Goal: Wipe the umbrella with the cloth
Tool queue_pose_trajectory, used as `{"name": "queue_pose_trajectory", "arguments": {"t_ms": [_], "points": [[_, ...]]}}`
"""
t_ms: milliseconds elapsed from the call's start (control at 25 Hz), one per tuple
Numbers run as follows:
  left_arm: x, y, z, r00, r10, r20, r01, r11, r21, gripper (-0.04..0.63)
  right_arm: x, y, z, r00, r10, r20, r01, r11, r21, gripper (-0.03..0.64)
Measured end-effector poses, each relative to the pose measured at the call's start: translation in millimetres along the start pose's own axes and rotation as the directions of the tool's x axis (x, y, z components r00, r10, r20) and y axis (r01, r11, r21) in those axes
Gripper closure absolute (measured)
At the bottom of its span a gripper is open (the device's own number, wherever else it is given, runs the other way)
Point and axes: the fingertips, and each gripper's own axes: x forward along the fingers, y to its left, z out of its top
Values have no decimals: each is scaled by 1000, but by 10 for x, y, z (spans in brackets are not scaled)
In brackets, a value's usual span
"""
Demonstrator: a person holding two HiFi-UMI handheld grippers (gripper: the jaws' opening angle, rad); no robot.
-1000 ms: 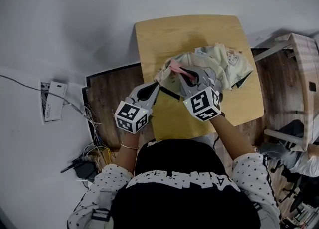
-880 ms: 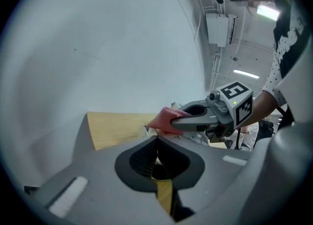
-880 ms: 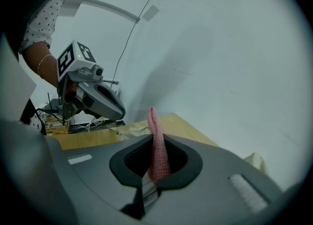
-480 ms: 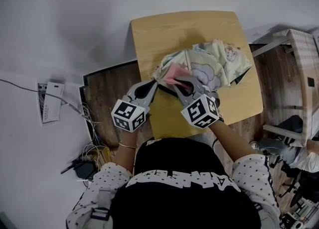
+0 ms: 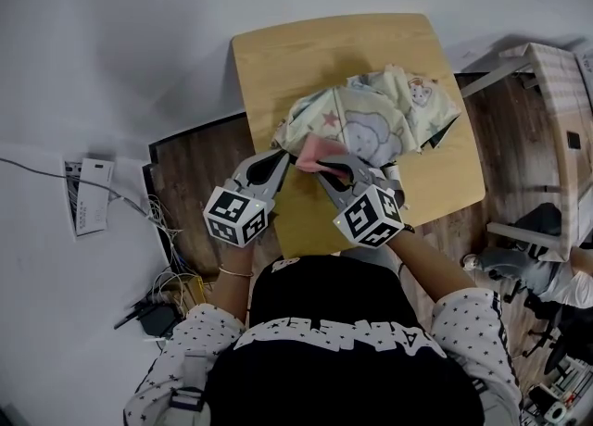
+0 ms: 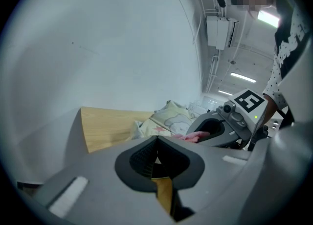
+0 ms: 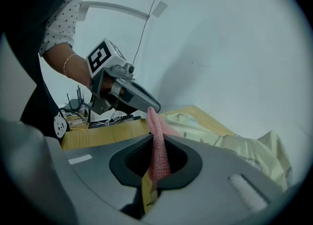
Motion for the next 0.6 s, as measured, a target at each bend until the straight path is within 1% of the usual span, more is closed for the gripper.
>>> {"name": "queue_pose_trajectory", "arguments": {"t_ms": [320,600], "points": [[33,-47,-23,1000,-12,2,12,1000,-15,594,-107,143,-26,999,45,-7,-45,999,5,581],[62,-69,-10,1000,-21,7,21,1000,-14,594,-163,191,-26,998,55,-1,-55,998,17,581]]}}
